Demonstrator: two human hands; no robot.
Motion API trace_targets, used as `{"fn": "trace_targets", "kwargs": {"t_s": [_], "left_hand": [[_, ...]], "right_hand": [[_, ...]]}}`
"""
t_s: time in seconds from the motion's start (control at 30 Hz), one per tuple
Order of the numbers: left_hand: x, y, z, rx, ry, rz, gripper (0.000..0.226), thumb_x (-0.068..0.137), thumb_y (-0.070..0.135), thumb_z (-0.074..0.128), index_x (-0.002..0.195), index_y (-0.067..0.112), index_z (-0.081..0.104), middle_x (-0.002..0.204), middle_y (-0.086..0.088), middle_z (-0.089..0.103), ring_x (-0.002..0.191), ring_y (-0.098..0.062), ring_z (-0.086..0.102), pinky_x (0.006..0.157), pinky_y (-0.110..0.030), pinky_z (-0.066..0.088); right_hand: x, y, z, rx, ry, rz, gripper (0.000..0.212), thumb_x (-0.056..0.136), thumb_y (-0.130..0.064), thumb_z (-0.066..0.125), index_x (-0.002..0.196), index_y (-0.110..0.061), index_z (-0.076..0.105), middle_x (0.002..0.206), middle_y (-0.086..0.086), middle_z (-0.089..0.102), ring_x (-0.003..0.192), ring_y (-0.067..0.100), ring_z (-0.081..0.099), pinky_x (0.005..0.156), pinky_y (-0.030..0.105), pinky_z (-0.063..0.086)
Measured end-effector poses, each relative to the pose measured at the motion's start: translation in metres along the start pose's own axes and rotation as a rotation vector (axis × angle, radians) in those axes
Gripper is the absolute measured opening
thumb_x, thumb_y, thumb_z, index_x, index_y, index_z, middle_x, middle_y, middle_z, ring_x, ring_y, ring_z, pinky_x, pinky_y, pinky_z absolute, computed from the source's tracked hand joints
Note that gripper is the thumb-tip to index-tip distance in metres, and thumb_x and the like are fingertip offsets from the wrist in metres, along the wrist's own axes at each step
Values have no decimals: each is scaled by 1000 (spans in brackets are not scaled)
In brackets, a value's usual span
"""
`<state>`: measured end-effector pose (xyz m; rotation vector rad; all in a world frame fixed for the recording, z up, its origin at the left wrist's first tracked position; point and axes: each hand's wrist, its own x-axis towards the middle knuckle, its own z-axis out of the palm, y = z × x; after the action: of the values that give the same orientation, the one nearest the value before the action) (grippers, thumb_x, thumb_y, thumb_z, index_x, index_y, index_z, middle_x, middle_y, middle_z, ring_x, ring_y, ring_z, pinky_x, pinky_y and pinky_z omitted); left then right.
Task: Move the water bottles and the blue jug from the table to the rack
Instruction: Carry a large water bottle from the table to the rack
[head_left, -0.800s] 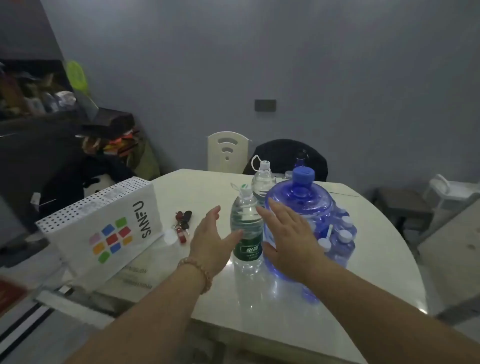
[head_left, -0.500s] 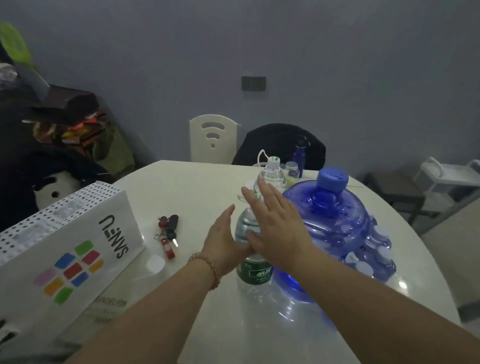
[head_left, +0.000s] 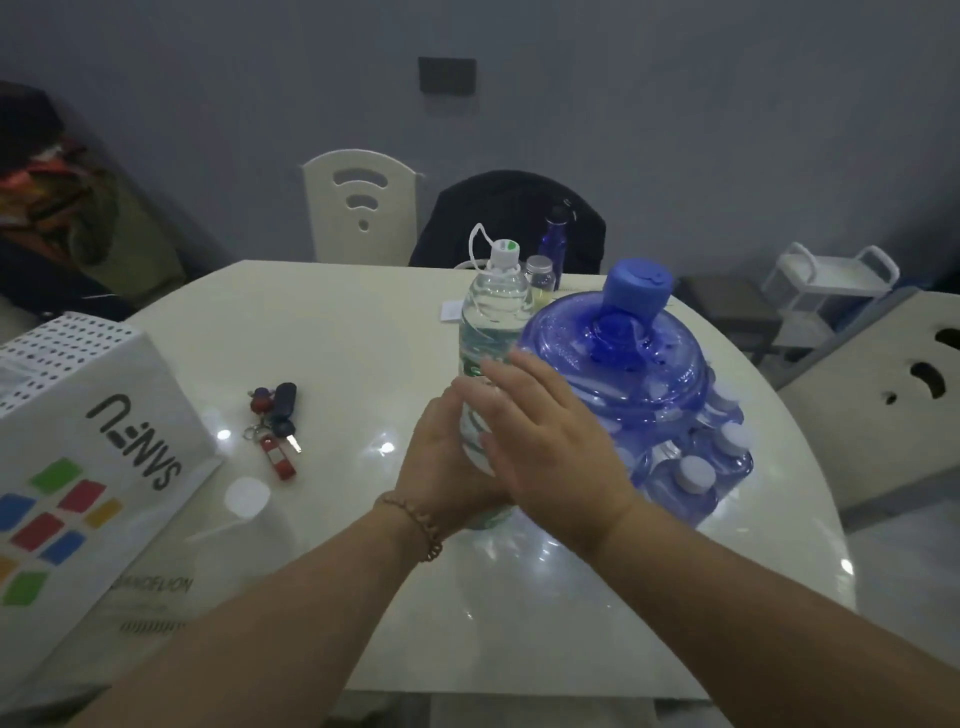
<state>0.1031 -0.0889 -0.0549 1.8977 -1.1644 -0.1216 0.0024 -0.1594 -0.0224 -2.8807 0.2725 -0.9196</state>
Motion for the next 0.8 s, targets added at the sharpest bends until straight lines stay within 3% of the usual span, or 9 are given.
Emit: {"fn": "trace_targets", "kwargs": {"t_s": [0.1,0.17,0.23,0.37,0.47,0.67,0.8], "left_hand": [[-17,26,7,-3,-44,100,50,56,43,84,98,29,59,89,10,66,81,-8,63,72,-26,54],[-38,38,20,93,-16,170,52,56,43,85,99,28,59,90,5,67,80,-10,62,75,-27,53],[-60,38,41,165,2,218,65,57,46,81,113,27,53,100,1,64,87,-15,57,81,-29,48],[-99,37,79,352,-139,321,77,57,49,78,123,26,47,112,-1,57,96,-19,51,84,-37,44],[-119,45,104,490,-198,318,81,50,46,79,121,27,45,113,-4,54,98,-23,51,86,-38,42],[-135,45,151,611,-301,290,91,34,39,84,117,27,48,108,-3,55,98,-24,51,85,-38,31],[-138,43,173,691,-426,312,87,47,37,83,124,28,45,117,-4,49,108,-25,44,94,-42,31]], "right_hand": [[-39,6,-27,12,38,-7,65,74,-9,77,127,-18,41,129,20,54,117,35,53,91,44,49],[-67,10,-44,-19,17,-18,67,70,-14,80,125,-15,42,129,22,54,109,35,59,84,45,53],[-98,14,-60,-60,-65,-14,62,72,-25,77,125,-14,45,133,21,52,111,33,59,89,45,51],[-157,23,-72,-56,-267,34,65,80,-41,62,136,-15,42,143,14,43,132,26,40,110,41,29],[-194,34,-69,-97,-370,132,75,74,-40,71,138,-13,41,142,14,45,131,27,42,109,47,32],[-240,58,-54,-364,-595,199,68,59,-43,81,114,-7,65,108,11,68,109,31,60,101,50,37],[-257,61,-35,-466,-690,230,65,66,-33,76,119,-1,60,110,15,66,114,34,56,107,52,29]]}}
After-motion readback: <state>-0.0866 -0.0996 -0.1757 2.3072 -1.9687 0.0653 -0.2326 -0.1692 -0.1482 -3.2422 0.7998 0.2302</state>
